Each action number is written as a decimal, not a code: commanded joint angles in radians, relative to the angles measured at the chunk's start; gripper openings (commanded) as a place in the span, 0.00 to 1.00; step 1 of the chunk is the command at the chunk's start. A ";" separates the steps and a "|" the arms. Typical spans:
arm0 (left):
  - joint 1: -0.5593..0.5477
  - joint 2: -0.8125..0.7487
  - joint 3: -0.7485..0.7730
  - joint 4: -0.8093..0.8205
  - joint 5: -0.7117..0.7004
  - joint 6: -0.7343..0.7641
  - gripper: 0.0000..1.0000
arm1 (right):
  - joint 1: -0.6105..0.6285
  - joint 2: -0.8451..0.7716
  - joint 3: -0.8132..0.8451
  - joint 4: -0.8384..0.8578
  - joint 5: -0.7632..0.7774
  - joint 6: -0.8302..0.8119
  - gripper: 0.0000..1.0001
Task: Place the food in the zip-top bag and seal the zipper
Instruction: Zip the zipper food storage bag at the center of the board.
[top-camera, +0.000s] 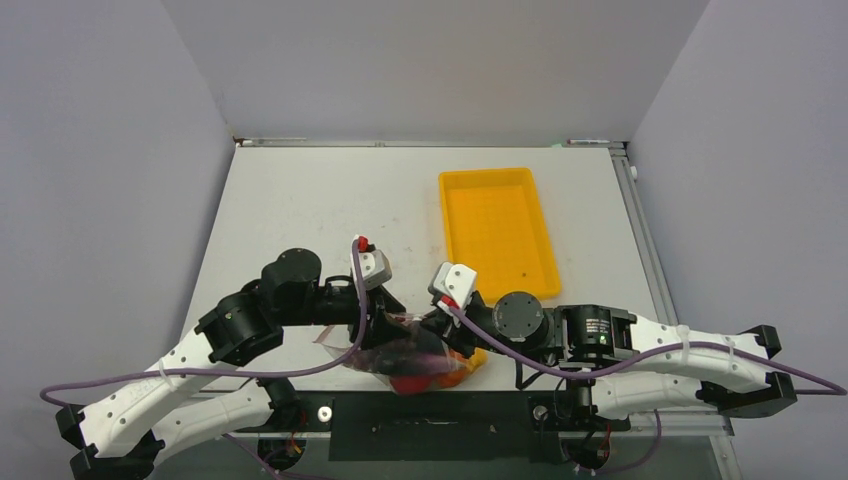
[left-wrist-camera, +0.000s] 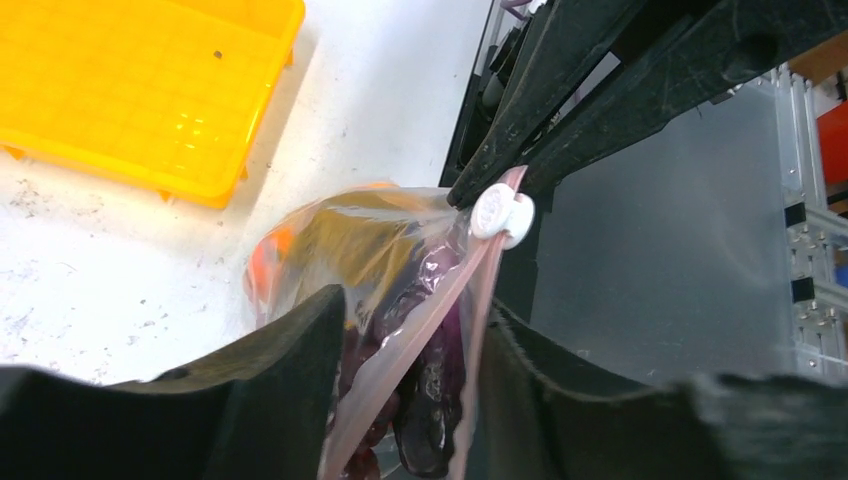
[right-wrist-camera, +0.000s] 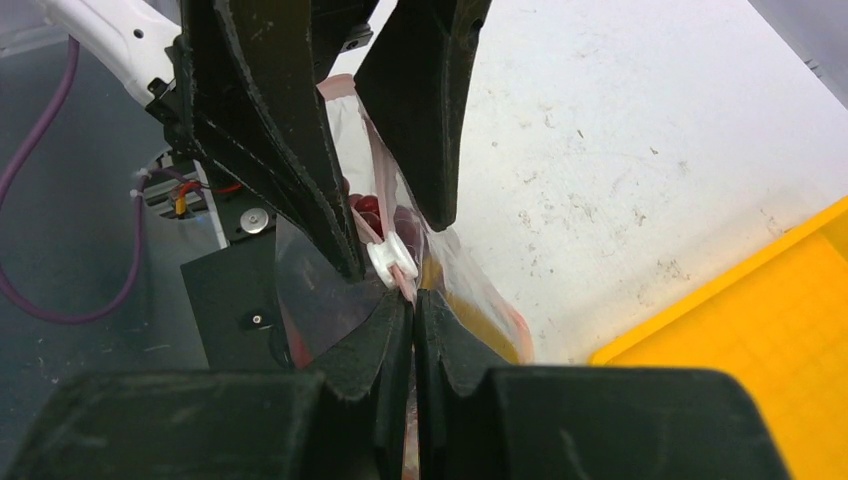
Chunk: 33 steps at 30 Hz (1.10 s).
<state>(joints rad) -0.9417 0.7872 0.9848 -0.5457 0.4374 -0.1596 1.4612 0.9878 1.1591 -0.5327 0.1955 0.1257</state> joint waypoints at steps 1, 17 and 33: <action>-0.011 -0.012 0.048 0.013 -0.012 0.022 0.38 | 0.002 0.007 0.071 0.063 0.053 0.045 0.05; -0.012 -0.076 0.035 0.046 0.045 0.027 0.00 | -0.012 -0.027 -0.003 0.100 0.006 -0.023 0.33; -0.013 -0.078 0.040 0.051 0.160 0.019 0.00 | -0.033 -0.035 -0.107 0.215 -0.246 -0.185 0.57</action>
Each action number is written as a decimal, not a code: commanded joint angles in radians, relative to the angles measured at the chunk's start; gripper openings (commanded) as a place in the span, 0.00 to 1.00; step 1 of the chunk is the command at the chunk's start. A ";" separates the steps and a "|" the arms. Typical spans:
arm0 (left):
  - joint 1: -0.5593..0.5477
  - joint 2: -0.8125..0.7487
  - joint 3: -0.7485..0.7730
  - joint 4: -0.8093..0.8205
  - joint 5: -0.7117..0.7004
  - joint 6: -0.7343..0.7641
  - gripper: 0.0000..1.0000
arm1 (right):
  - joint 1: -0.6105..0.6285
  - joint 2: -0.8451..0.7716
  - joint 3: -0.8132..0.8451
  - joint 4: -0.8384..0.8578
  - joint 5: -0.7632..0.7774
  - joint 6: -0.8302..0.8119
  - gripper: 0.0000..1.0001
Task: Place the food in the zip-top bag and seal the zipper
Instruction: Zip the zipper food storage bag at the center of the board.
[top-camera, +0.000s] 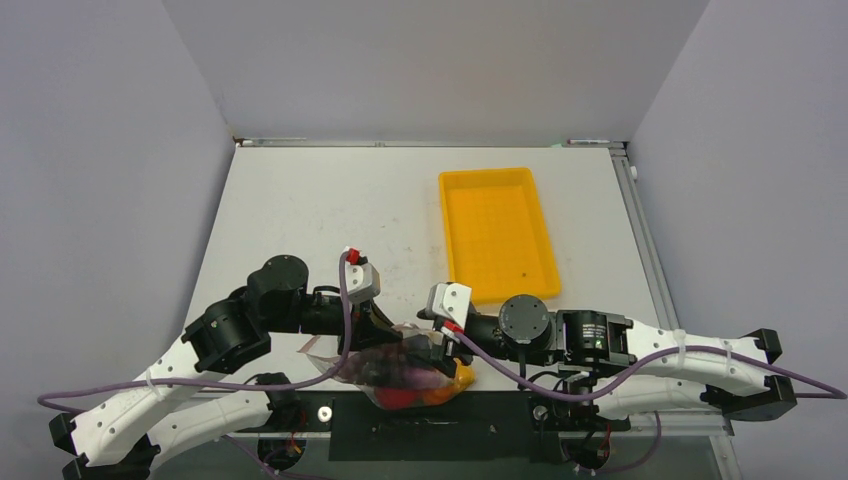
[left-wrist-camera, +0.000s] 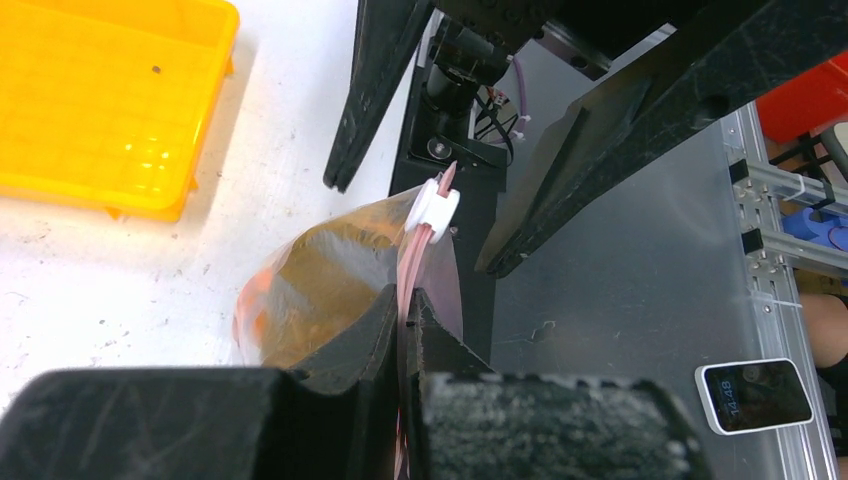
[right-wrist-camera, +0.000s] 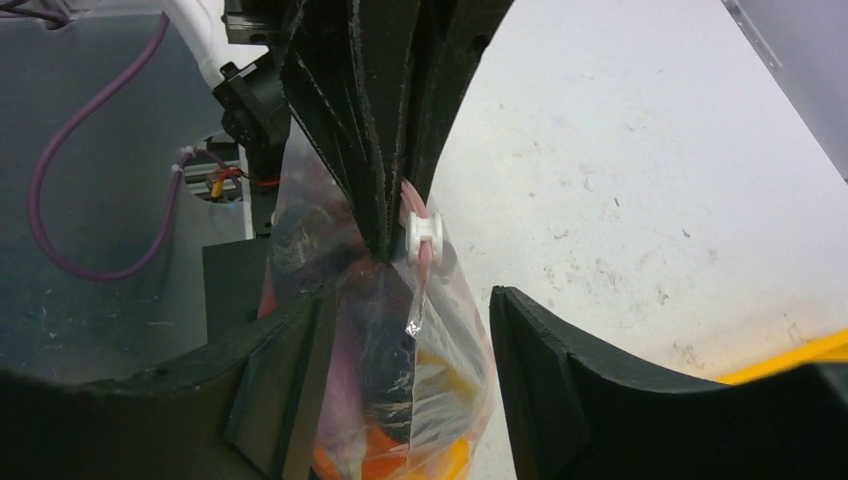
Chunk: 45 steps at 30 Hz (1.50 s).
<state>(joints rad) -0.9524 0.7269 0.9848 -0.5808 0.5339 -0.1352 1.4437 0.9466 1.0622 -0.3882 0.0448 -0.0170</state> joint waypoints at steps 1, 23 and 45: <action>-0.002 -0.018 0.040 0.086 0.071 -0.006 0.00 | -0.017 0.009 -0.011 0.072 -0.107 -0.045 0.55; -0.002 -0.021 0.026 0.069 0.115 -0.003 0.00 | -0.152 0.047 -0.008 0.109 -0.301 -0.056 0.25; -0.003 -0.026 0.021 0.037 0.092 0.004 0.00 | -0.163 0.060 0.003 0.113 -0.370 -0.069 0.05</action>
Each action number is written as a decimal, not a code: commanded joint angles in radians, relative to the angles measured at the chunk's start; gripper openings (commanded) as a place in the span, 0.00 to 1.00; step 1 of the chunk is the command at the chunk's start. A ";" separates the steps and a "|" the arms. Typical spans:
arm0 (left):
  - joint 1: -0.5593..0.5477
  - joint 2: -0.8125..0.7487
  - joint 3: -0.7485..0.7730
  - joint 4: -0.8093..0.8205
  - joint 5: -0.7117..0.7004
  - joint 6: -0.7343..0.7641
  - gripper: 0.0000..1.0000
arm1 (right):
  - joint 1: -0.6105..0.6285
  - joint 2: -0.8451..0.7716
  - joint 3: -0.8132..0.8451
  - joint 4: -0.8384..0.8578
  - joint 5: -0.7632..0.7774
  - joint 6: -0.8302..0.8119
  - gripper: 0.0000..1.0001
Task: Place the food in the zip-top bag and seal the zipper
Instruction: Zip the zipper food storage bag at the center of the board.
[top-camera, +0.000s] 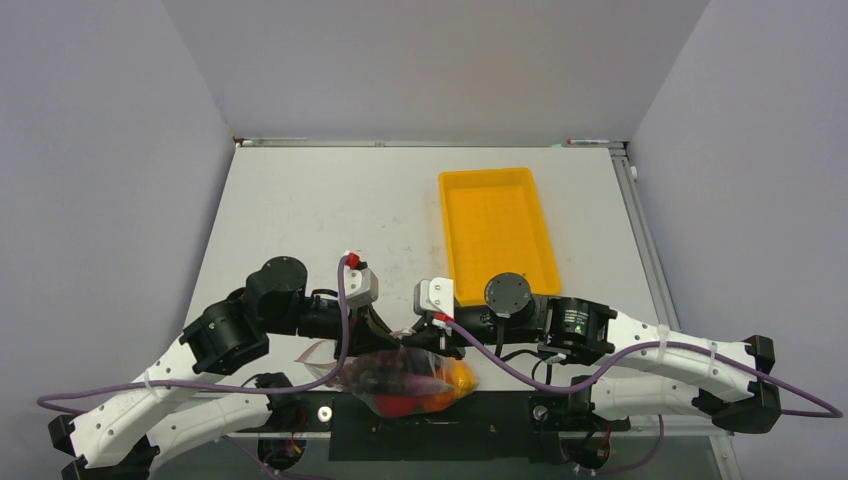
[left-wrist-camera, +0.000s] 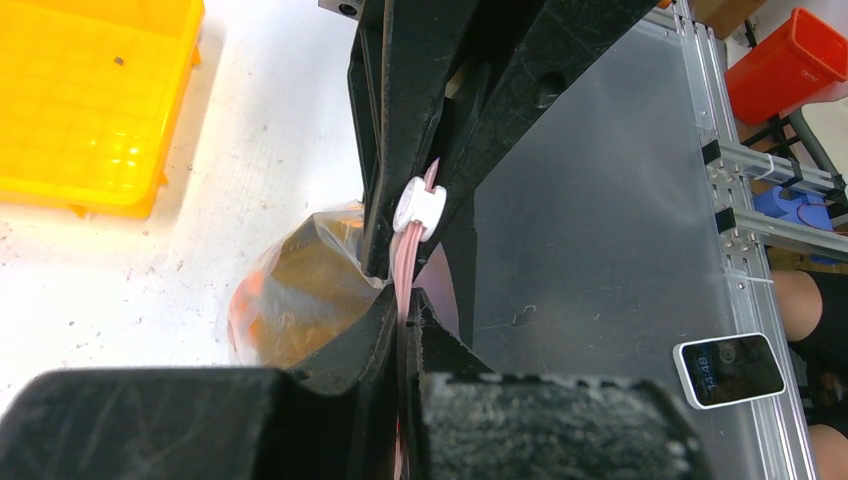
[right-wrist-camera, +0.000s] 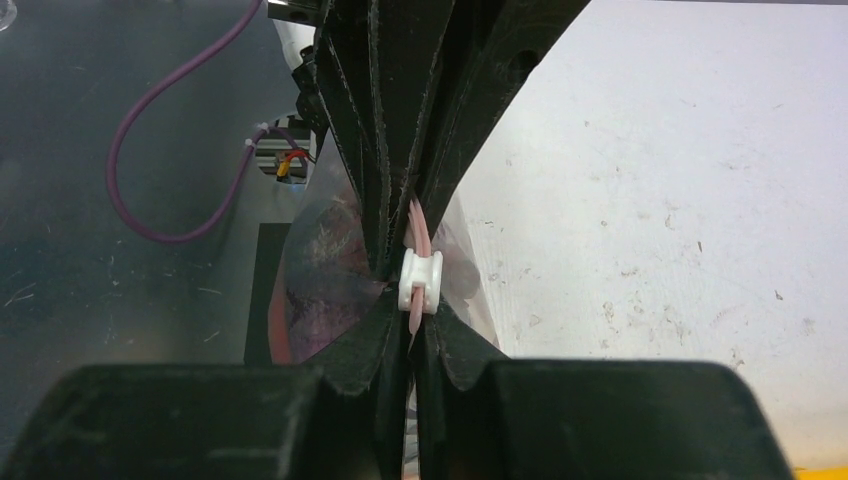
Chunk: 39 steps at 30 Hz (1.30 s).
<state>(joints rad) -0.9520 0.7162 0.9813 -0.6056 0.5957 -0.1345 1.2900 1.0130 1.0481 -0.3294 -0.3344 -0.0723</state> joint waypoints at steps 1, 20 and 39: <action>-0.002 -0.014 0.028 0.057 0.028 0.005 0.00 | -0.009 -0.009 0.019 0.048 0.010 -0.013 0.05; -0.003 -0.006 0.039 0.208 0.051 -0.026 0.51 | -0.010 -0.016 0.003 0.035 0.008 0.017 0.05; -0.002 0.017 0.038 0.247 0.055 -0.024 0.38 | -0.009 -0.030 -0.001 0.035 0.012 0.025 0.05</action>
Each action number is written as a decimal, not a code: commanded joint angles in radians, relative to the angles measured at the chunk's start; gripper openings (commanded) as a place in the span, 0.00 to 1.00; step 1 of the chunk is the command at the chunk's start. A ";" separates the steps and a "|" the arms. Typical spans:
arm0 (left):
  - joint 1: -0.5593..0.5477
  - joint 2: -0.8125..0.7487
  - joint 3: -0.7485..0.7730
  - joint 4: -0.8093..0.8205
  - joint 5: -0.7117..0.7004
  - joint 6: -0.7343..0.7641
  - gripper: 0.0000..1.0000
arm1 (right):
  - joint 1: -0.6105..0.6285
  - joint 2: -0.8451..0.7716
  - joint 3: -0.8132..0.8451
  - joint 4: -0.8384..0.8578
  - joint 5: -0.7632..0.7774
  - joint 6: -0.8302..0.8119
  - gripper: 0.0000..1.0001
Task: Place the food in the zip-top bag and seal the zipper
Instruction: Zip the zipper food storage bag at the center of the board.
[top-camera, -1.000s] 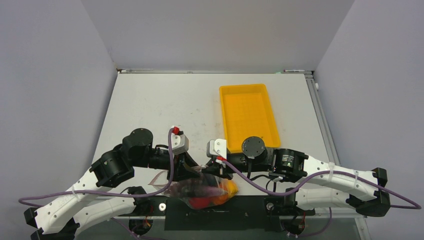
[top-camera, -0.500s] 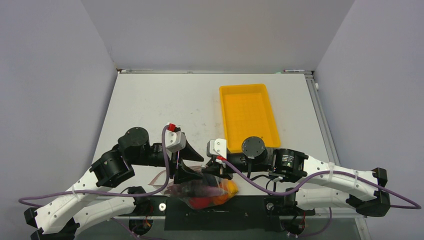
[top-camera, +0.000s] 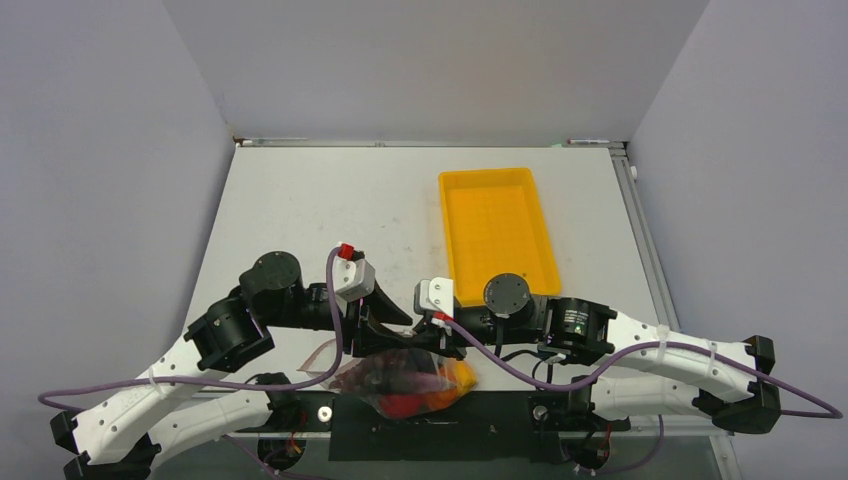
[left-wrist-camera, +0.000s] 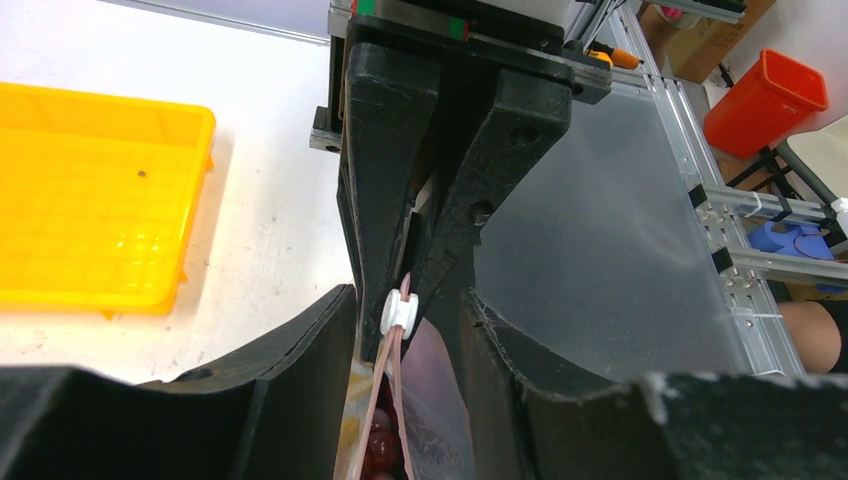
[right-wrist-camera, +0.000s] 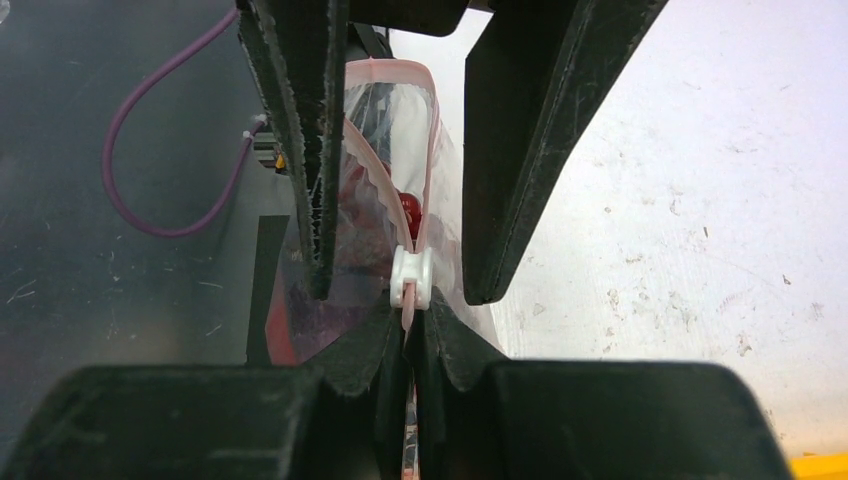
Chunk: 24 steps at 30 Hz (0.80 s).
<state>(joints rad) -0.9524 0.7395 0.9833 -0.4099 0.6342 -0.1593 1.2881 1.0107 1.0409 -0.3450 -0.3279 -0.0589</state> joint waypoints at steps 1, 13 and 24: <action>-0.002 -0.007 0.036 0.050 0.017 0.001 0.37 | -0.007 -0.027 0.008 0.050 0.007 0.012 0.05; -0.002 -0.007 0.022 0.019 0.013 0.014 0.22 | -0.007 -0.027 0.014 0.051 0.019 0.016 0.05; -0.002 -0.012 0.023 -0.033 -0.026 0.039 0.00 | -0.007 -0.069 -0.008 0.092 0.049 0.036 0.05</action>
<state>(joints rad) -0.9524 0.7391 0.9833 -0.4149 0.6273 -0.1383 1.2881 0.9943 1.0317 -0.3420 -0.3111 -0.0372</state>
